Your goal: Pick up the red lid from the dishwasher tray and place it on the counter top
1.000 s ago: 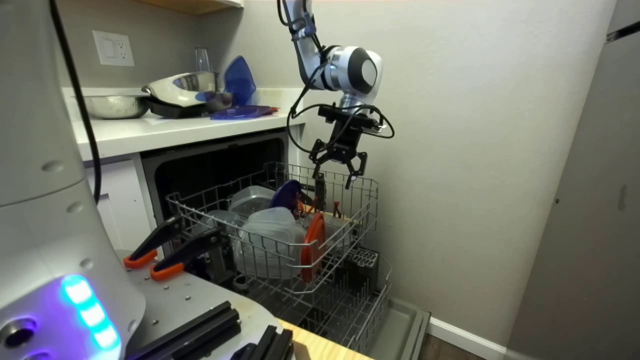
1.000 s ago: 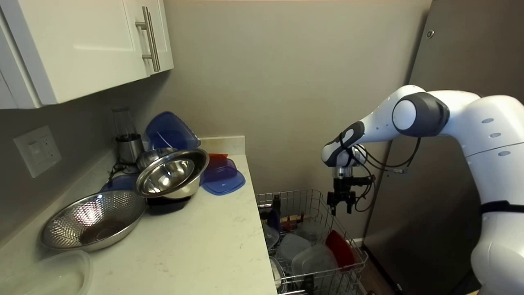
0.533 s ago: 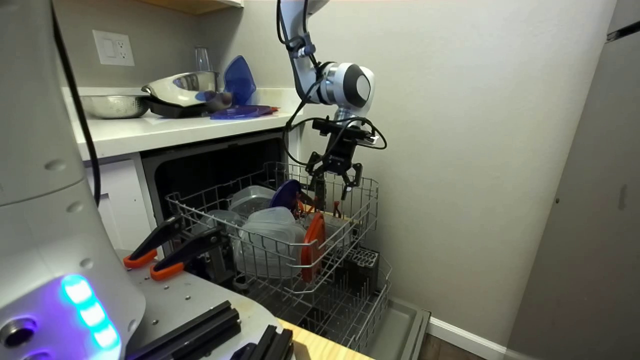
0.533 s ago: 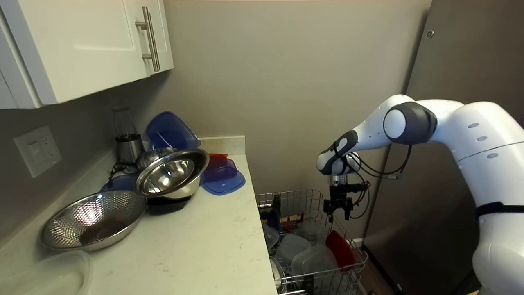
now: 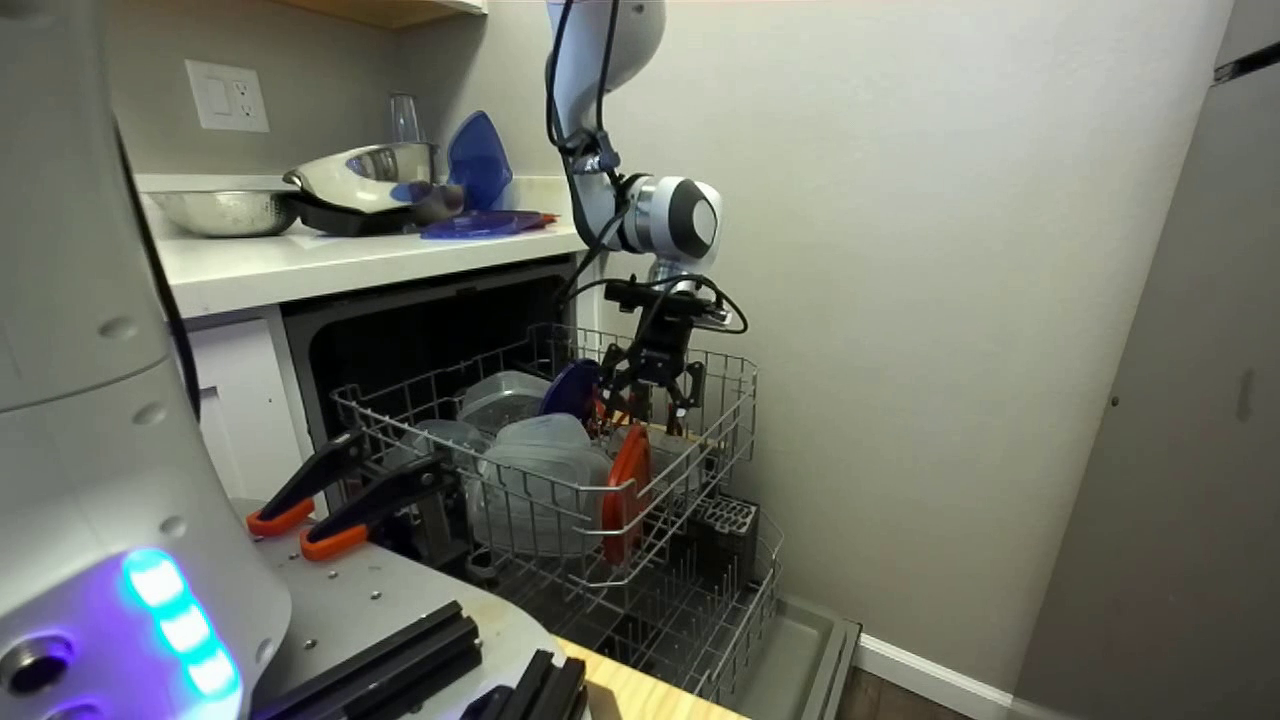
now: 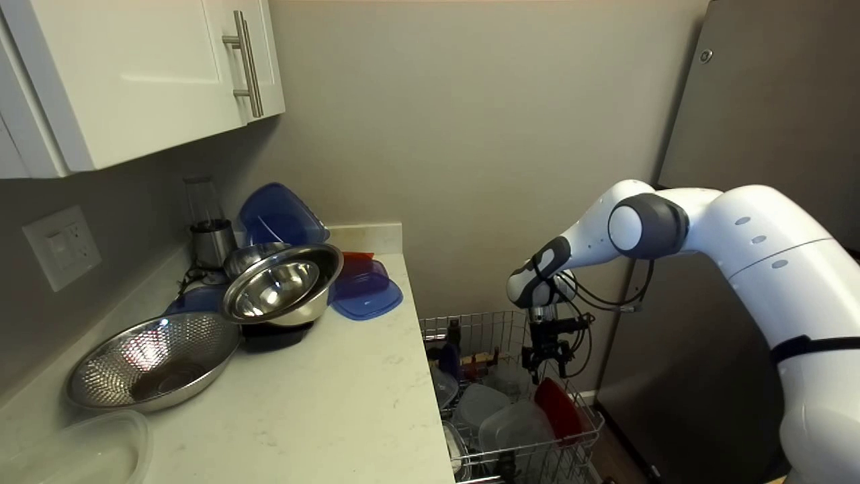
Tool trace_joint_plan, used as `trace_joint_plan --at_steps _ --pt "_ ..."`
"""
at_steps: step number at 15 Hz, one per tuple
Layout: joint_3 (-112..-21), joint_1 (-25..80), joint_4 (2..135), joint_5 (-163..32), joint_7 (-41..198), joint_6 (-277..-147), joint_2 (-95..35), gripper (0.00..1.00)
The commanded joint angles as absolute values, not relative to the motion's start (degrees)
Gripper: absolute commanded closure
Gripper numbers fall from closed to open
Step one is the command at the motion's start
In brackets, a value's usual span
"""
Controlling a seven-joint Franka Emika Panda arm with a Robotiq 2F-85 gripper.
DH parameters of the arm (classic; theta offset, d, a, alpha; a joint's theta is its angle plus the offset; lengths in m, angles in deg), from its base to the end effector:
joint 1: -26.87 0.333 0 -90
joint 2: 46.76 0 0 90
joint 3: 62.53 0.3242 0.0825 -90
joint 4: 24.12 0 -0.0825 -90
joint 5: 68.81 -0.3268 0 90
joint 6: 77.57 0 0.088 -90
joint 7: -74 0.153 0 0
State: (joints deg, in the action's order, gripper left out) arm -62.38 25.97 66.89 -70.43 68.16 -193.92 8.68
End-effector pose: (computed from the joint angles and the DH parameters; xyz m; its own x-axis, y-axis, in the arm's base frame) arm 0.5626 -0.0046 0.0457 0.8641 0.0780 -0.4972 0.0504 -0.9964 -0.0687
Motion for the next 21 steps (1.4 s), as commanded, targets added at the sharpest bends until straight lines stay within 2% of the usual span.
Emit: trace_joint_plan --at_steps 1,6,7,8,13,19,21 --pt "-63.3 27.1 62.0 -69.0 71.4 -191.7 13.7 0.0" --pt "-64.6 27.7 60.8 -68.6 73.9 -191.6 15.1 0.0" --pt "-64.8 27.8 60.9 -68.4 74.1 -191.5 14.8 0.1" --pt "-64.9 27.8 60.8 -68.2 74.2 -191.2 14.8 0.27" --pt "-65.1 27.6 59.8 -68.0 74.2 -190.0 15.0 0.61" --pt "-64.7 27.5 59.1 -67.9 73.3 -185.1 14.0 0.98" --pt "-64.7 27.9 59.1 -67.7 73.6 -181.2 12.4 1.0"
